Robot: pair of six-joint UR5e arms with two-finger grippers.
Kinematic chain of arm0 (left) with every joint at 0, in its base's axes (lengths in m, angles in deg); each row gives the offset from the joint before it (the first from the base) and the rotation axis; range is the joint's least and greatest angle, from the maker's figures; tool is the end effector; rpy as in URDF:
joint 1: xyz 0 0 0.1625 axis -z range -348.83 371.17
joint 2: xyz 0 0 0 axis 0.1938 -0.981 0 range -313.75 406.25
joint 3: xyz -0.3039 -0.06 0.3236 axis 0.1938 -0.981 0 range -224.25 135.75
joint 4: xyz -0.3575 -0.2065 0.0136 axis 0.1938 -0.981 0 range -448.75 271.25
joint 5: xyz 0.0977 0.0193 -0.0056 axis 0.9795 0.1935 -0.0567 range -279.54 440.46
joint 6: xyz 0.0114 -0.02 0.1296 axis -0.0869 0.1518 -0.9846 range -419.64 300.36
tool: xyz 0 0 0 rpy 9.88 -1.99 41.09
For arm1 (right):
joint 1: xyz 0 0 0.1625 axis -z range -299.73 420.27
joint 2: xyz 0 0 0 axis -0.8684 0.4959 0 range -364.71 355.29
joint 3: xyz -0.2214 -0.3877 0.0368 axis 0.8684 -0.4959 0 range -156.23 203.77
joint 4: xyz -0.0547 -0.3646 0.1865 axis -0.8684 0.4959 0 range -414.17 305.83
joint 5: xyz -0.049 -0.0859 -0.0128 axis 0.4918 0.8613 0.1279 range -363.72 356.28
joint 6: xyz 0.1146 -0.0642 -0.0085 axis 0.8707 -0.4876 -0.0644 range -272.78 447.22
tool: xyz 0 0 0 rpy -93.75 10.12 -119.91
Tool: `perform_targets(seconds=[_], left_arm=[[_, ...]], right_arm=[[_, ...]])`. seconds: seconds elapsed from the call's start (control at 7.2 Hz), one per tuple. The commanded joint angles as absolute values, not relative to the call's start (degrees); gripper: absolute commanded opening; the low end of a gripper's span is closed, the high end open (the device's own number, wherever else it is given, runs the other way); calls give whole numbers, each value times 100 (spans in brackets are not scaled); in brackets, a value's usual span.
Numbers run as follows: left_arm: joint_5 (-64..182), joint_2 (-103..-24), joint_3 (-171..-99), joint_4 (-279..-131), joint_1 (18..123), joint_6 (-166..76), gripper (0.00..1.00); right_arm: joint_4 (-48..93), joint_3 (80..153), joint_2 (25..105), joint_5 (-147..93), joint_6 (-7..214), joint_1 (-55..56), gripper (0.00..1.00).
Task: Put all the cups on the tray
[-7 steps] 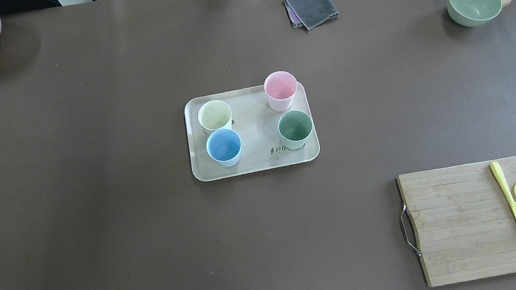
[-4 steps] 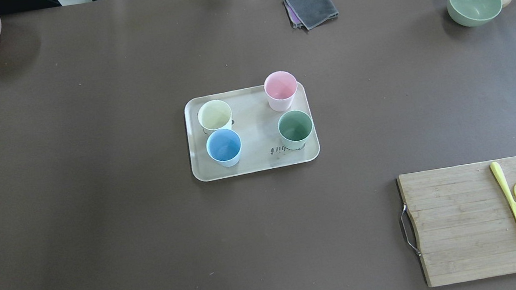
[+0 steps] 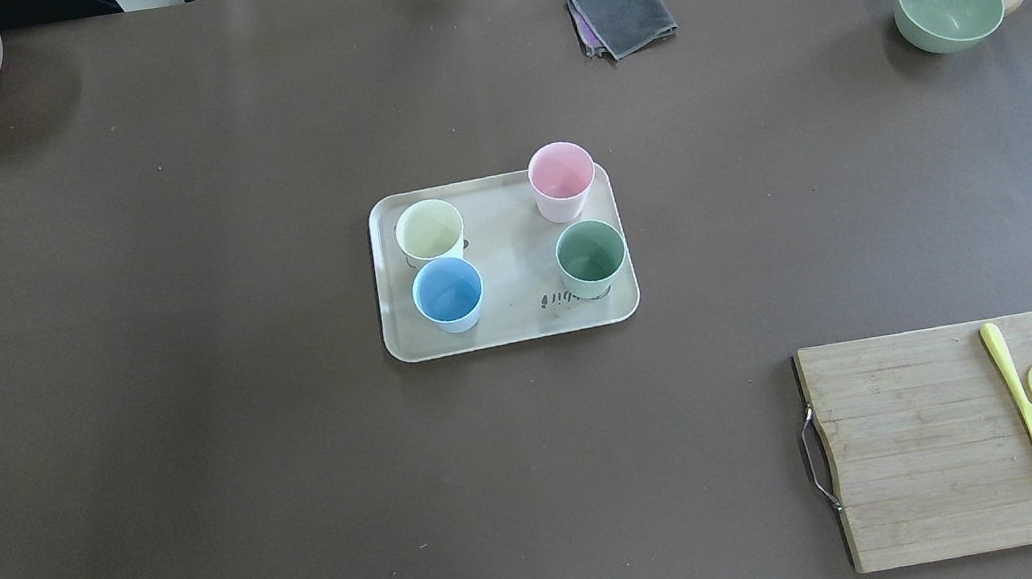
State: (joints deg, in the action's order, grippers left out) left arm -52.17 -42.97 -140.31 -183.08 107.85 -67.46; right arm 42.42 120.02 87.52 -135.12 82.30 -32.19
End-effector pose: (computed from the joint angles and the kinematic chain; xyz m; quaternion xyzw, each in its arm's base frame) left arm -0.1017 -0.4892 0.6534 0.1231 0.3495 0.0397 0.9280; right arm 0.0664 -0.4655 0.6858 0.0018 -0.3540 -0.0121 0.9352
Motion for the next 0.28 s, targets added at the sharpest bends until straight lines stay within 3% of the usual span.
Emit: perform_targets(seconds=[0.0,0.14], left_arm=[[-5217,-4313,-14032,-18314,10785,-6746,98],[-5217,-4314,-14041,-18314,10785,-6746,98]], right_arm=[[4242,12001,8758,-13512,8230,-3219,100],[4242,12001,8758,-13521,8230,-3219,100]])
